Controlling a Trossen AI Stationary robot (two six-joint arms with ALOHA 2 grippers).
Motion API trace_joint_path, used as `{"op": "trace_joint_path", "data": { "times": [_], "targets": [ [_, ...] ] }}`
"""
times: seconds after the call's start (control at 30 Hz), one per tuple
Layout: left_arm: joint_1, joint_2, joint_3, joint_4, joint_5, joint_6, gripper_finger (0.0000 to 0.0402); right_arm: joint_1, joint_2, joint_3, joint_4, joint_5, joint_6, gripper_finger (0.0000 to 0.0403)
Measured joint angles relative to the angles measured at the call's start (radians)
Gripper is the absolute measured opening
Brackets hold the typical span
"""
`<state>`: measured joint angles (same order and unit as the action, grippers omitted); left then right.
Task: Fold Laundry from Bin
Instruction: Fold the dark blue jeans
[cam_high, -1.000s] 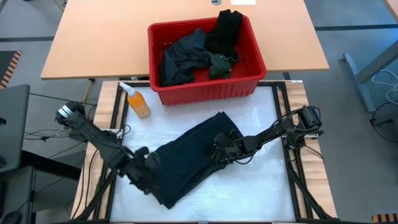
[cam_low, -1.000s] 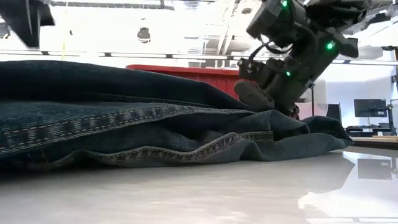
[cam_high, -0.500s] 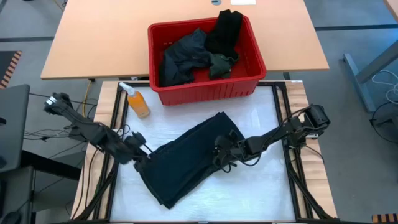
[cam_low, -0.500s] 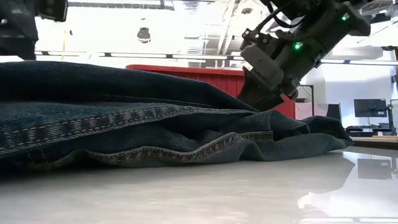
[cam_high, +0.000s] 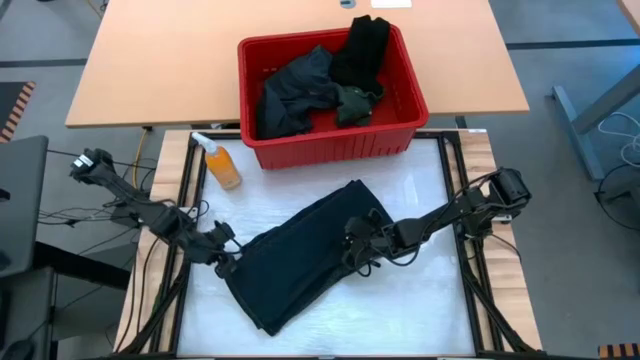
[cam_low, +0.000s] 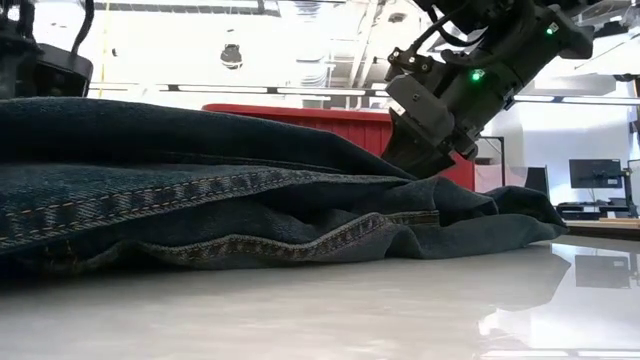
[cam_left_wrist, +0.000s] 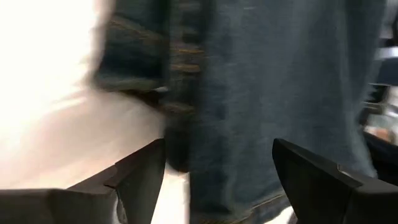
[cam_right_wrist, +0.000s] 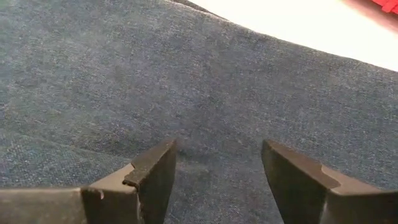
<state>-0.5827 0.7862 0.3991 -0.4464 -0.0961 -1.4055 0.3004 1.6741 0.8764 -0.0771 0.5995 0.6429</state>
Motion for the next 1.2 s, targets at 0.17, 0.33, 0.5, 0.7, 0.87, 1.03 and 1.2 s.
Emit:
{"op": "trace_joint_path", "data": {
  "times": [0.17,0.33,0.5,0.7,0.87,1.03,1.2],
  "targets": [
    [0.0,0.031,-0.045,0.124,0.048,0.034,0.0286,0.0,0.0,0.0,0.0,-0.003,0.001,0.0264],
    [0.0,0.097,-0.045,0.179,0.163,0.032,0.0286,0.001,0.0,0.0,-0.001,-0.011,0.003,0.0264],
    [0.0,0.204,-0.045,0.291,0.24,0.019,0.0286,0.001,0.0,0.0,-0.001,-0.01,0.003,0.0264],
    [0.0,0.357,-0.044,0.443,0.332,0.019,0.0258,0.0,0.0,0.0,-0.001,-0.002,0.004,0.0264],
    [0.005,0.384,-0.044,0.472,0.323,0.063,0.0147,0.0,0.0,0.0,-0.001,0.0,0.003,0.0264],
    [0.028,0.354,-0.044,0.472,0.271,0.117,0.0027,0.0,0.0,0.0,-0.001,0.002,0.004,0.0264],
    [0.053,0.262,0.017,0.48,0.242,0.221,0.0019,0.019,-0.021,0.001,-0.018,0.002,-0.002,0.0264]
  ]
}}
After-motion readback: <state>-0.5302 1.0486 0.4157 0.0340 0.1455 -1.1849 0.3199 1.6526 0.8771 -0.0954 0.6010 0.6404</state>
